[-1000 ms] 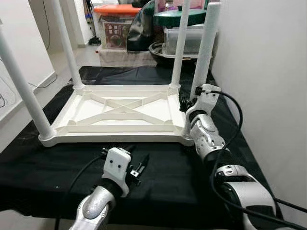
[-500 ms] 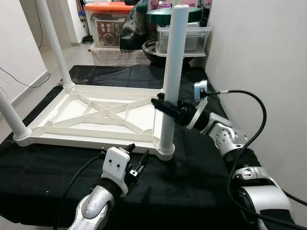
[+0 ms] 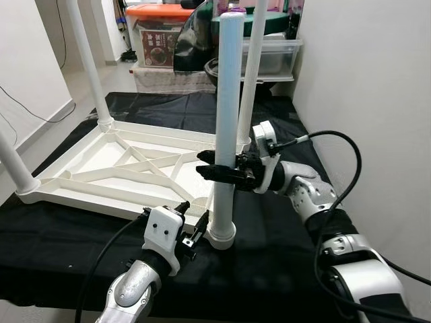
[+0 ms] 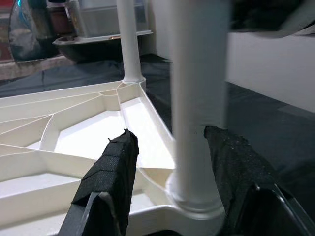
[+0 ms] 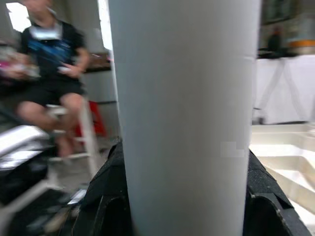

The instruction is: Building children table

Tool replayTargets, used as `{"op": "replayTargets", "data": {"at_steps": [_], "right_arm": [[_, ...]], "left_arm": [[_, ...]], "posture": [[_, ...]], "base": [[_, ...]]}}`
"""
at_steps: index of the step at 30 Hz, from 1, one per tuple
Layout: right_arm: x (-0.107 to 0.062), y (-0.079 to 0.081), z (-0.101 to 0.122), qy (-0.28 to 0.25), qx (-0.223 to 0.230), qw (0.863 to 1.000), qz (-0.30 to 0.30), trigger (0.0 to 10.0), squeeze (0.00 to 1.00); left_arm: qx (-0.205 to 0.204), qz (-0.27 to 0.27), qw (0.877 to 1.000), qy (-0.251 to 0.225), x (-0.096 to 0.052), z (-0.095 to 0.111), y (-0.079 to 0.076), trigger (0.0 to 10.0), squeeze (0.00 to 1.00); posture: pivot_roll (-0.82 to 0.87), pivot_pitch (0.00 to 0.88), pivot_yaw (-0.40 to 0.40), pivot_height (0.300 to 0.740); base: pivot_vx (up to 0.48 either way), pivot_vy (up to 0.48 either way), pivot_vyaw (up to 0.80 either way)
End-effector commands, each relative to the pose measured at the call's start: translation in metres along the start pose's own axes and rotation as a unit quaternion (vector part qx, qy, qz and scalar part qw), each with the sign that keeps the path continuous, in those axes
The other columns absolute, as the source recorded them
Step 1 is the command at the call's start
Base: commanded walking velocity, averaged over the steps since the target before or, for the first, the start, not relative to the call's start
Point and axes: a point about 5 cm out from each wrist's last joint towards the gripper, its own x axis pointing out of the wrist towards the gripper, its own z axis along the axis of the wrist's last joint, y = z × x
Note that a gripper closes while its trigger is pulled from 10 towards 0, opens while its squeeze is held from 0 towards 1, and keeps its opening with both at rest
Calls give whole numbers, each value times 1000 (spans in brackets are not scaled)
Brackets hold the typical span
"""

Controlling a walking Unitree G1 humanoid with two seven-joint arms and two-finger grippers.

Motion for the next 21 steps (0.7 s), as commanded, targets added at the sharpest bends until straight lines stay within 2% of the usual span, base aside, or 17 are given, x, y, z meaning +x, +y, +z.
{"op": "replayTargets", "data": {"at_steps": [1,2,3,4,5,6,7,9,10,11,12,15,16,17,18,21], "right_arm": [[-3,-3,-15,19,26,999,-36,0,0],[-2,-8,-15,13,32,996,-77,0,0],[-2,-8,-15,13,32,996,-77,0,0],[-2,-17,-12,0,27,987,-159,0,0],[-12,-34,-11,-1,19,950,-311,0,0],[-12,-34,-11,-1,19,950,-311,0,0],[-31,-49,-11,1,15,883,-469,0,0],[-31,-49,-11,1,15,883,-469,0,0],[-57,-56,-14,17,4,799,-601,0,0],[-57,-56,-14,17,4,799,-601,0,0],[-78,-57,-19,27,7,722,-691,0,0],[-78,-57,-19,27,7,722,-691,0,0],[-90,-55,-25,33,13,675,-737,0,0],[-90,-55,-25,33,13,675,-737,0,0],[-93,-51,-30,36,18,649,-760,0,0],[-93,-51,-30,36,18,649,-760,0,0]], "left_arm": [[4,-1,1000,10,-1,-3,0,10000,0],[4,-1,1000,10,-1,-3,0,10000,0],[4,-1,1000,10,-1,-3,0,10000,0],[4,0,1000,10,-1,-3,0,10000,0],[4,0,1000,11,-1,-4,0,10000,0],[4,0,1000,11,-1,-4,0,10000,0],[4,-1,1000,11,-2,-4,-1,10000,0],[4,-1,1000,11,-2,-4,-1,10000,0],[3,-2,1000,11,-1,-5,-1,10000,0],[3,-2,1000,11,-1,-5,-1,10000,0],[3,-3,1000,11,-1,-5,-2,10000,0],[3,-3,1000,11,-1,-5,-2,10000,0],[3,-3,1000,12,-1,-5,-2,10000,0],[3,-3,1000,12,-1,-5,-2,10000,0],[3,-3,1000,12,-1,-5,-2,10000,0],[3,-3,1000,12,-1,-5,-2,10000,0]], "posture": [[-27,0,-24,740],[-27,0,-24,740],[-27,0,-24,740],[-27,0,-24,740],[-32,0,-20,740],[-32,0,-20,740],[-32,0,-20,740],[-32,0,-20,740],[-32,0,-20,740],[-32,0,-20,740],[-32,0,-20,740],[-32,0,-20,740],[-33,0,-21,740],[-33,0,-21,740],[-35,0,-18,740],[-35,0,-18,740]], "base": [[0,0,0],[0,0,0],[0,0,0],[0,0,0],[0,0,0],[0,0,0],[0,0,0],[0,0,0],[0,0,0],[0,0,0],[0,0,0],[0,0,0],[0,0,0],[0,0,0],[0,0,0],[0,0,0]]}}
